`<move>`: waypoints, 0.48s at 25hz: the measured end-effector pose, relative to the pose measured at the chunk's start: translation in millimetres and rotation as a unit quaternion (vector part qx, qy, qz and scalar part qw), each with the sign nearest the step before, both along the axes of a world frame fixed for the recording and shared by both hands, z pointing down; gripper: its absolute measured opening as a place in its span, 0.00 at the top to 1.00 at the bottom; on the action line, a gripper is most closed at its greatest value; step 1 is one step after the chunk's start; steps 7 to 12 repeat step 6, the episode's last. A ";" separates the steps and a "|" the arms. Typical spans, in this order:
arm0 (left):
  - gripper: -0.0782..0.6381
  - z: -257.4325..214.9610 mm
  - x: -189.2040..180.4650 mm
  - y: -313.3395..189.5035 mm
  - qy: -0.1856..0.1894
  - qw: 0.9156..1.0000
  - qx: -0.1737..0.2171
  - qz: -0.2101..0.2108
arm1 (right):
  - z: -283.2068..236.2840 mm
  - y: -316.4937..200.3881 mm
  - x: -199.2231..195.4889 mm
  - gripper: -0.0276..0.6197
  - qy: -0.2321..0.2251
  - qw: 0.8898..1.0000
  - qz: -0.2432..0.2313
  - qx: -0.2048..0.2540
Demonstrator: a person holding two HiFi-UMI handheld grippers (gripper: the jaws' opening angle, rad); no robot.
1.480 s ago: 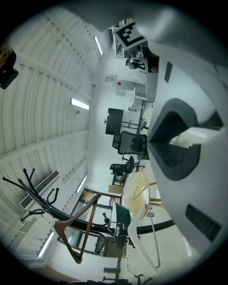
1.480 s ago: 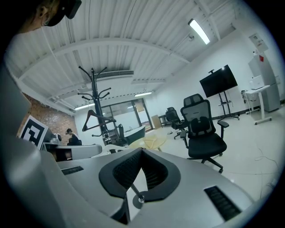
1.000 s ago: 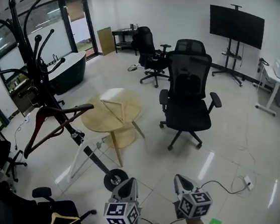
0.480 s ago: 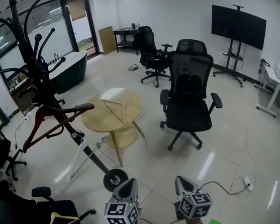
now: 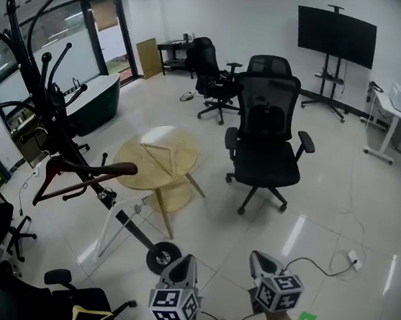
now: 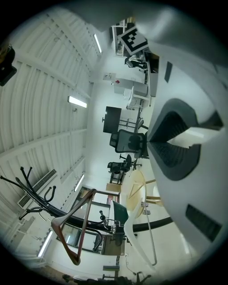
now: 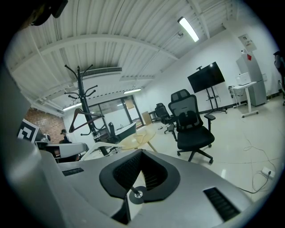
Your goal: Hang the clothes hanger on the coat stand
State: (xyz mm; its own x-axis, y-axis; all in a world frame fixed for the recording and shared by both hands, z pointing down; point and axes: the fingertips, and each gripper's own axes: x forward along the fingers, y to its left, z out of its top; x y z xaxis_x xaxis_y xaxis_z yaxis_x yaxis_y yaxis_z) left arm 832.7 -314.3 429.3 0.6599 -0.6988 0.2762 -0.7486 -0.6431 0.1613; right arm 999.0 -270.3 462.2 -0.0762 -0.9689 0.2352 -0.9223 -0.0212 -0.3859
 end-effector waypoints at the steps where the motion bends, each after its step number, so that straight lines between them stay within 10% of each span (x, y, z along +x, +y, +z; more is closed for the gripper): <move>1: 0.87 0.4 0.6 -0.4 0.000 1.000 0.000 0.001 | 0.4 -0.5 0.1 0.96 0.000 1.000 0.000 0.000; 12: 0.87 0.6 1.4 0.2 -0.001 1.000 -0.001 0.003 | 0.5 -0.2 -1.6 0.96 0.000 1.000 -0.002 -0.002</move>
